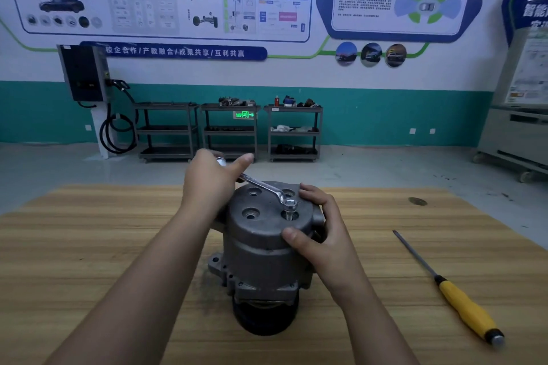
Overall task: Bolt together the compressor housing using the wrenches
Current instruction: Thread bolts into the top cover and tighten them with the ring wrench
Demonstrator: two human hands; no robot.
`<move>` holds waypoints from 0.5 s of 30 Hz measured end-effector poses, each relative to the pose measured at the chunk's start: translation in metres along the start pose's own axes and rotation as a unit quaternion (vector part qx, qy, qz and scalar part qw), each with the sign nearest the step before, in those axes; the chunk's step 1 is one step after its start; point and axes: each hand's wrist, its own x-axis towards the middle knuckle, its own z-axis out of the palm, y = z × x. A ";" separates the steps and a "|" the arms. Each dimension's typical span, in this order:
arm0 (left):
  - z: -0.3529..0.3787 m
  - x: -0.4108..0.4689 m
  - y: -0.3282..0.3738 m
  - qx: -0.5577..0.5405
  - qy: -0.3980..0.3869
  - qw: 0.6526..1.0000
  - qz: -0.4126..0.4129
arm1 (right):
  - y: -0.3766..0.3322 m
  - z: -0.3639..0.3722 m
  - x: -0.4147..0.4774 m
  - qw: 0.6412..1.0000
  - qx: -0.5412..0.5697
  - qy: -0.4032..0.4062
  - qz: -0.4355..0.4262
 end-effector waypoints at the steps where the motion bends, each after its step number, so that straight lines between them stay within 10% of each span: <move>1: 0.004 0.006 0.005 0.033 -0.019 0.999 0.005 | 0.000 0.000 0.000 1.000 0.003 -0.003 -0.001; 15: 0.076 -0.005 0.080 0.306 -0.228 0.907 0.177 | -0.001 0.001 -0.001 1.000 0.001 -0.013 0.001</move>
